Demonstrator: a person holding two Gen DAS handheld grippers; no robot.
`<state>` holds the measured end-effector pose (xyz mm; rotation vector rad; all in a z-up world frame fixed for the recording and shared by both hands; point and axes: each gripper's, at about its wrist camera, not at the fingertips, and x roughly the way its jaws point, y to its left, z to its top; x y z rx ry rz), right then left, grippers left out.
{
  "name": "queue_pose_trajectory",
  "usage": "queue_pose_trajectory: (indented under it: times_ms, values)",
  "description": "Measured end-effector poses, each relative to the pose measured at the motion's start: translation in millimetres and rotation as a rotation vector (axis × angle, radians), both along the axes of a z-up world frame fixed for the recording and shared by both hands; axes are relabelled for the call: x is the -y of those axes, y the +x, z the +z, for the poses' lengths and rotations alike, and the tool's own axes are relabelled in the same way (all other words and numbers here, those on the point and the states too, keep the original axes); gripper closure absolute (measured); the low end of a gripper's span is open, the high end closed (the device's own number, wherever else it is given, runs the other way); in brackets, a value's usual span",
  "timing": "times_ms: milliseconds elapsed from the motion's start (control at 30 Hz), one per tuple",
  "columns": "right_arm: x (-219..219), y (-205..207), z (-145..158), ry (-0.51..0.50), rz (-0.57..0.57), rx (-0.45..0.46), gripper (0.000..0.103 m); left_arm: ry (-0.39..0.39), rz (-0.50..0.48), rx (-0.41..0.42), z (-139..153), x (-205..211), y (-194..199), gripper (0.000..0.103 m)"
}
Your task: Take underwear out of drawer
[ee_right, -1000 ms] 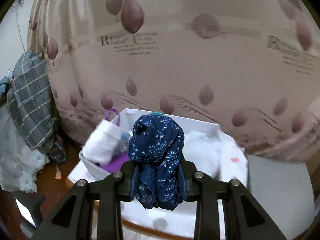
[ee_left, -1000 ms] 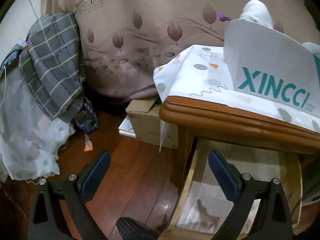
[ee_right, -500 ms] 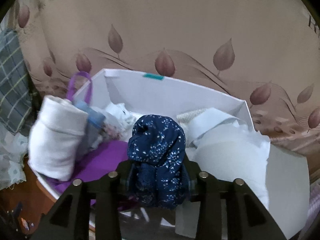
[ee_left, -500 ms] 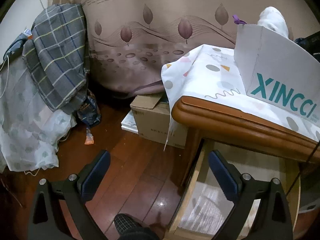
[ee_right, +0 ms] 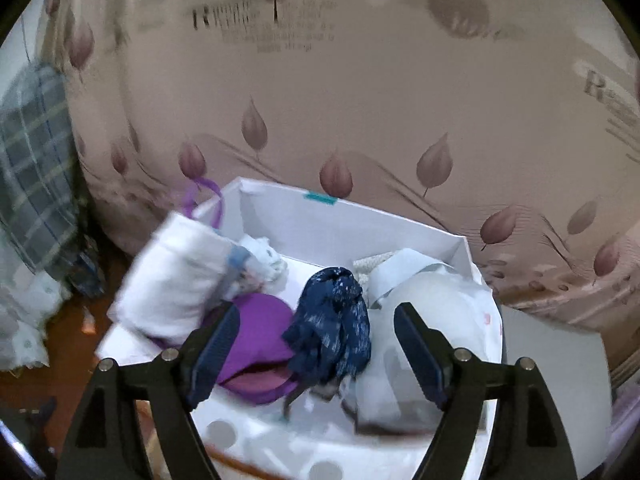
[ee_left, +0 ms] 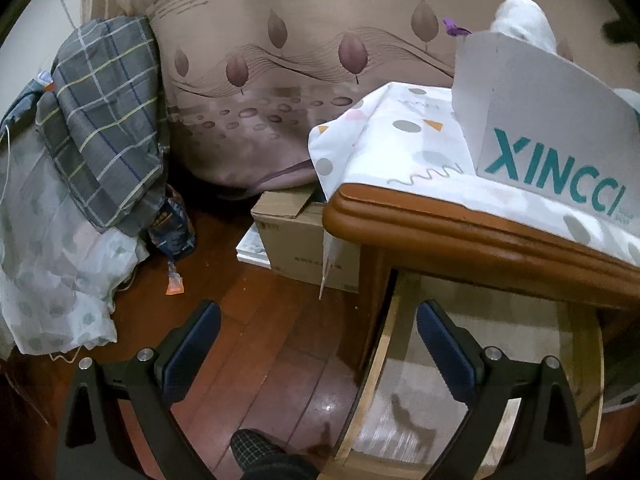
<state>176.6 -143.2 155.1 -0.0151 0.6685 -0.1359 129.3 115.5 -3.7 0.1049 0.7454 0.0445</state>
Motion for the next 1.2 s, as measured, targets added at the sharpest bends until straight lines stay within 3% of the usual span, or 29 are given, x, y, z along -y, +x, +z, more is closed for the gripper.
queue_pose_trajectory:
  times_ms: [167,300,433,567,733,833,967,1200]
  values:
    - [-2.0,-81.7,-3.6,0.074,-0.002,0.059,0.021,0.015,-0.037,-0.009,-4.8,7.8,-9.1,0.005]
    - [-7.0,-144.2,-43.2,0.065,-0.035,0.026,0.021,-0.017,-0.091,-0.033,-7.1,15.2,-21.9,0.005]
    - [-13.4,-189.2,-96.8,0.086,-0.073,-0.047,0.021,0.003,-0.112,-0.037,-8.2,23.8,-40.5,0.005]
    - [-19.8,-211.1,-140.0,0.118,-0.096,-0.115,0.021,0.001,-0.142,-0.081,-12.7,32.4,-66.1,0.005]
    - [-30.9,-225.2,-168.0,0.102,-0.085,-0.159,0.021,0.018,-0.153,-0.108,-13.2,39.5,-92.3,0.005]
    - [-36.7,-232.4,-175.3,0.07,-0.075,-0.16,0.021,0.026,-0.165,-0.111,-9.4,43.8,-103.5,0.005]
    - [-34.0,-238.2,-179.4,0.118,-0.075,-0.172,0.021,0.041,-0.187,-0.102,-1.1,51.7,-119.3,0.005]
    - [-35.2,-244.8,-177.1,0.115,-0.073,-0.17,0.021,0.018,-0.18,-0.103,8.9,56.6,-128.9,0.005]
